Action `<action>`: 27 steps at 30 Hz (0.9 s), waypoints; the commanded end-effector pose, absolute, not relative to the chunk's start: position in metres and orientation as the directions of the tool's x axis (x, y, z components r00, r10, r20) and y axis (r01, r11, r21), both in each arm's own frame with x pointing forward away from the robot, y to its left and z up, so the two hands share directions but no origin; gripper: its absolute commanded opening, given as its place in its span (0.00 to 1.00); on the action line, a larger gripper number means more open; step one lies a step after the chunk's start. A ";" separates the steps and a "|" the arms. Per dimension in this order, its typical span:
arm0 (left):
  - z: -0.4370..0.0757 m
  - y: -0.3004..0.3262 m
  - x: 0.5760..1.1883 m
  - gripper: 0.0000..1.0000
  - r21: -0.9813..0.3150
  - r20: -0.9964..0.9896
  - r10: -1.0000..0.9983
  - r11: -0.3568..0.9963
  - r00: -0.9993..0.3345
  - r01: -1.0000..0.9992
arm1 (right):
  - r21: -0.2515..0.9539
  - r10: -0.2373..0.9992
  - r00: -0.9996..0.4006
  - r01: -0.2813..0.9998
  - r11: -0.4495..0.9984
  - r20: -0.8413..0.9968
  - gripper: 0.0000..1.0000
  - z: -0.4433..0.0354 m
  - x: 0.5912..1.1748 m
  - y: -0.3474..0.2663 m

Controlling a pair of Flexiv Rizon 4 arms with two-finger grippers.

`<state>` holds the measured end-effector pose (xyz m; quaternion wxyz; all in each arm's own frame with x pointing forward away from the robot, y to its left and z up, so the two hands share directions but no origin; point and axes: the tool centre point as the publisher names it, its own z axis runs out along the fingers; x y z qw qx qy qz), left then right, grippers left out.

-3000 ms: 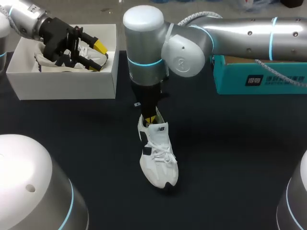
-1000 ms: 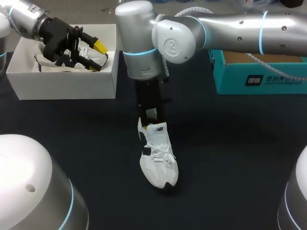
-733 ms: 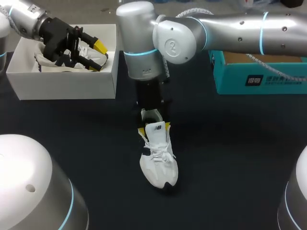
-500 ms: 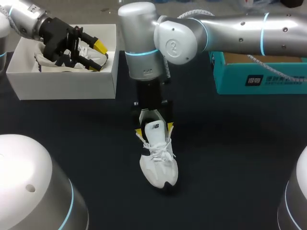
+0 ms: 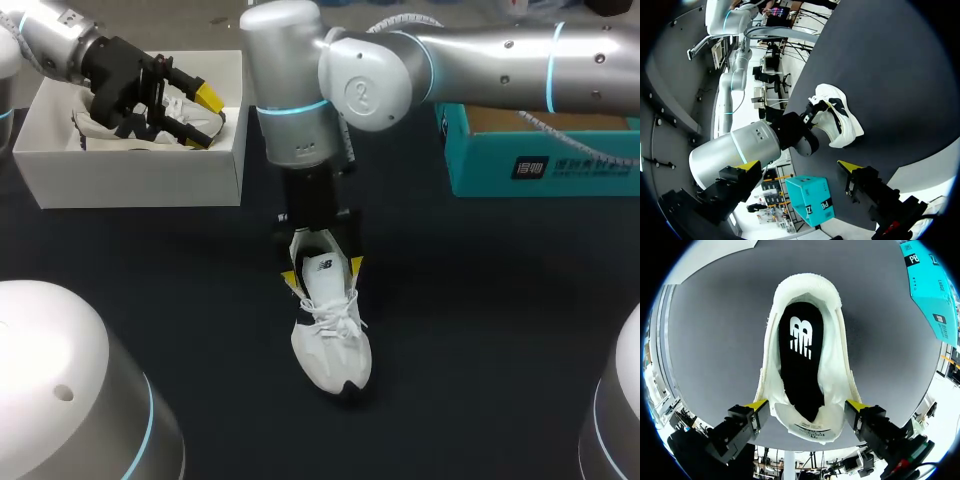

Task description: Take the shoe out of the shoebox, open the shoe tongue, remove and reinsert the insole, then place the shoe into the shoebox

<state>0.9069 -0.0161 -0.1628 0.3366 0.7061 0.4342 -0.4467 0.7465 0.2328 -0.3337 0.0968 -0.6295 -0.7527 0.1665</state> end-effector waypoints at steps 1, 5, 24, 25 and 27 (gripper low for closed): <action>-0.163 -0.015 0.907 1.00 0.088 -0.922 0.314 -0.398 0.225 0.913 | -0.374 0.983 -0.175 0.916 0.144 -0.052 1.00 -0.335 0.735 0.227; -0.163 -0.015 0.907 1.00 0.088 -0.922 0.314 -0.398 0.225 0.913 | -0.364 0.987 -0.149 0.924 0.119 -0.056 1.00 -0.326 0.722 0.223; -0.163 -0.015 0.907 1.00 0.088 -0.922 0.314 -0.398 0.225 0.913 | -0.233 0.991 -0.123 0.966 0.110 -0.045 0.00 -0.306 0.714 0.216; -0.163 -0.015 0.907 1.00 0.088 -0.922 0.314 -0.398 0.225 0.913 | -0.229 0.991 -0.122 0.967 0.109 -0.045 0.00 -0.305 0.714 0.216; -0.163 -0.015 0.907 1.00 0.088 -0.922 0.314 -0.398 0.225 0.913 | -0.227 0.992 -0.121 0.968 0.107 -0.047 0.00 -0.305 0.714 0.214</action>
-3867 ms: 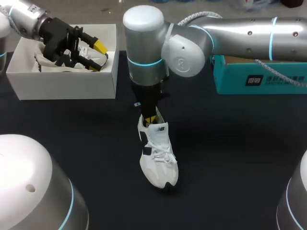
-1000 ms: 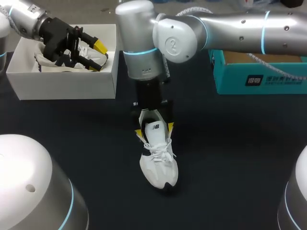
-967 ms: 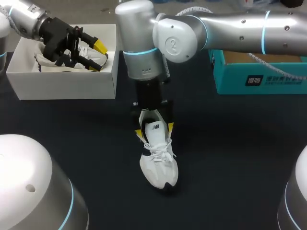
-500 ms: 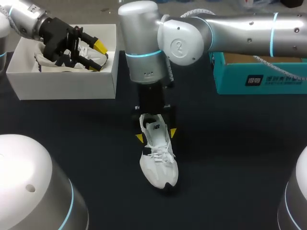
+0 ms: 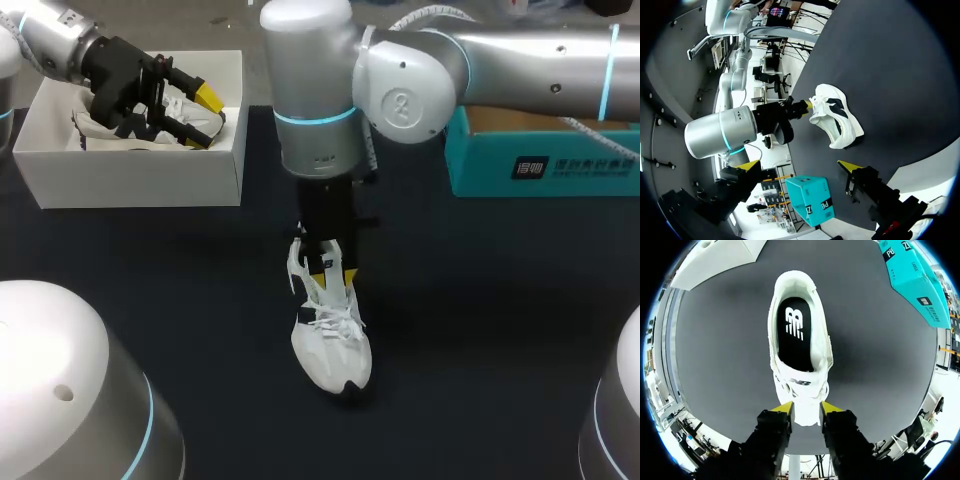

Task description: Take the shoe out of the shoebox, open the shoe tongue, remove and reinsert the insole, then place the shoe into the shoebox

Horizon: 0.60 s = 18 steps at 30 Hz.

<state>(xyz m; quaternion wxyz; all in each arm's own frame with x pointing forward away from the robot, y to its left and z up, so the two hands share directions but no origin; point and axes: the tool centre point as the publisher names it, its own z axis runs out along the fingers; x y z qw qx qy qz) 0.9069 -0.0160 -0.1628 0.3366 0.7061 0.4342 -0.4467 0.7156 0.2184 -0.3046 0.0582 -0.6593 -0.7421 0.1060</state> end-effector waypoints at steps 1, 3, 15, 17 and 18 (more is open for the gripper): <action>-0.163 -0.015 0.907 1.00 0.088 -0.922 0.314 -0.398 0.225 0.913 | -0.226 0.992 -0.120 0.968 0.106 -0.048 0.00 -0.306 0.714 0.214; -0.163 -0.015 0.907 1.00 0.088 -0.922 0.314 -0.398 0.225 0.913 | -0.225 0.992 -0.117 0.969 0.104 -0.047 0.00 -0.308 0.716 0.213; -0.163 -0.015 0.907 1.00 0.088 -0.922 0.314 -0.398 0.225 0.913 | -0.246 0.990 -0.138 0.961 0.124 -0.039 0.00 -0.348 0.746 0.227; -0.163 -0.015 0.907 1.00 0.088 -0.922 0.314 -0.398 0.225 0.913 | -0.255 0.990 -0.137 0.959 0.123 -0.036 0.00 -0.354 0.750 0.228; -0.163 -0.015 0.907 1.00 0.088 -0.922 0.314 -0.398 0.225 0.913 | -0.257 0.990 -0.138 0.958 0.124 -0.036 0.00 -0.355 0.750 0.227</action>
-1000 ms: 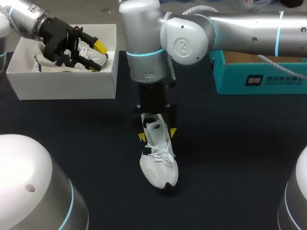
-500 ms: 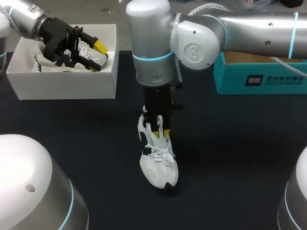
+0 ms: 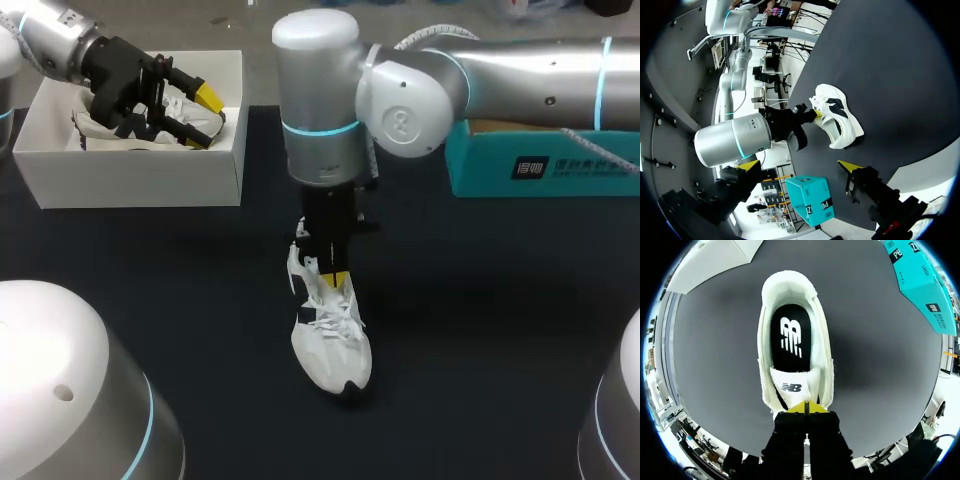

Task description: Take the shoe out of the shoebox, open the shoe tongue, remove and reinsert the insole, then place the shoe into the shoebox

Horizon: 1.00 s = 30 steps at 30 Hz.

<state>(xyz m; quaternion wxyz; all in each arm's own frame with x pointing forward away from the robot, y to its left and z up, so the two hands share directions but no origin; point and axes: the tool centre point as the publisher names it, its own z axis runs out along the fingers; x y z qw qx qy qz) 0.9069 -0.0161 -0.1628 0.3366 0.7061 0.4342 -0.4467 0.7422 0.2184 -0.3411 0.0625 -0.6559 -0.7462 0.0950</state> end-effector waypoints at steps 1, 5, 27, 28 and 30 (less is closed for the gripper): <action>-0.163 -0.015 0.907 1.00 0.088 -0.922 0.314 -0.398 0.225 0.913 | -0.258 0.990 -0.140 0.958 0.128 -0.028 0.00 -0.356 0.751 0.228; -0.163 -0.015 0.907 1.00 0.088 -0.922 0.314 -0.398 0.225 0.913 | -0.224 0.988 -0.155 0.964 0.146 -0.024 0.00 -0.339 0.747 0.228; -0.163 -0.015 0.907 1.00 0.088 -0.922 0.314 -0.398 0.225 0.913 | -0.203 0.981 -0.192 0.962 0.182 -0.031 0.00 -0.353 0.743 0.225; -0.163 -0.015 0.907 1.00 0.088 -0.922 0.314 -0.398 0.225 0.913 | -0.205 0.981 -0.193 0.961 0.183 -0.028 0.00 -0.354 0.746 0.225; -0.163 -0.015 0.907 1.00 0.088 -0.922 0.314 -0.398 0.225 0.913 | -0.181 0.979 -0.205 0.963 0.198 -0.019 0.00 -0.352 0.750 0.224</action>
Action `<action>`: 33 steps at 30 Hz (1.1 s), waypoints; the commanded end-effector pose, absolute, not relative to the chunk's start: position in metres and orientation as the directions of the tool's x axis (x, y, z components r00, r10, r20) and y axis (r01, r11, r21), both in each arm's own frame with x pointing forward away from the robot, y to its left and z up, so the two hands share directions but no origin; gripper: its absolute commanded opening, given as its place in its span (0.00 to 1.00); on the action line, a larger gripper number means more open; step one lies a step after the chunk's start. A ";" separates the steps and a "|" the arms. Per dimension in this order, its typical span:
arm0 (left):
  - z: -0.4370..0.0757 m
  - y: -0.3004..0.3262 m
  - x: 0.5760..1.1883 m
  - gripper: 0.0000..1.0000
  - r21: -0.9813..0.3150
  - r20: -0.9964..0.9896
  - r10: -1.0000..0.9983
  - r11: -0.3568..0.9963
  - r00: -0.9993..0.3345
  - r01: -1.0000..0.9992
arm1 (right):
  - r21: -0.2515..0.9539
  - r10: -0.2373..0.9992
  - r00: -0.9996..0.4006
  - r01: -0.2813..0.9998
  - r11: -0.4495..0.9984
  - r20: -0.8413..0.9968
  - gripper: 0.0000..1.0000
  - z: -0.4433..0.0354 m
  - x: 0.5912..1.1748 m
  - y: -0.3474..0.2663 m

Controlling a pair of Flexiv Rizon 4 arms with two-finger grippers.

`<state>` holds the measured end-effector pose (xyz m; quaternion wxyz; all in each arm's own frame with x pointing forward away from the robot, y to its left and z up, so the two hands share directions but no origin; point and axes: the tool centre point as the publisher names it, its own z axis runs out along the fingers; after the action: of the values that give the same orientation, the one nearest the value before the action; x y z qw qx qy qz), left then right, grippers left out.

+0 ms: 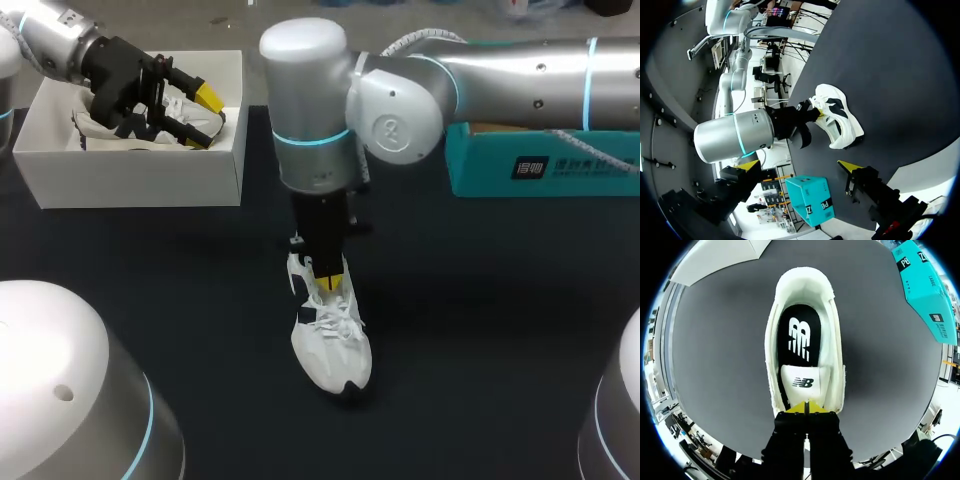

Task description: Take the shoe out of the shoebox, open the shoe tongue, remove and reinsert the insole, then place the shoe into the shoebox

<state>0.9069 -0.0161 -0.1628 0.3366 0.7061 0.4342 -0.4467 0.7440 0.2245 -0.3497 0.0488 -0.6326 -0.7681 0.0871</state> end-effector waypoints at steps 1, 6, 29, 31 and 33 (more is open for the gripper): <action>-0.163 -0.015 0.907 1.00 0.088 -0.922 0.314 -0.398 0.225 0.913 | -0.166 0.976 -0.215 0.963 0.211 -0.010 0.00 -0.348 0.751 0.224; -0.163 -0.015 0.907 1.00 0.088 -0.922 0.314 -0.398 0.225 0.913 | -0.021 0.874 -0.486 0.874 0.486 0.005 0.00 -0.321 0.759 0.226; -0.163 -0.015 0.907 1.00 0.088 -0.922 0.314 -0.398 0.225 0.913 | 0.283 0.160 -0.983 0.130 0.950 -0.085 0.00 -0.306 0.780 0.246; -0.163 -0.015 0.907 1.00 0.088 -0.922 0.314 -0.398 0.225 0.913 | 0.263 0.051 -0.986 0.006 0.965 -0.162 0.00 -0.301 0.789 0.243; -0.163 -0.015 0.907 1.00 0.088 -0.922 0.314 -0.398 0.225 0.913 | 0.160 -0.037 -0.974 -0.074 0.984 -0.224 0.00 -0.299 0.799 0.241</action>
<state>0.9069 -0.0161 -0.1628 0.3366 0.7061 0.4342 -0.4467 0.7923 0.2489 -0.3029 -0.0346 -0.2047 -0.9742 -0.0886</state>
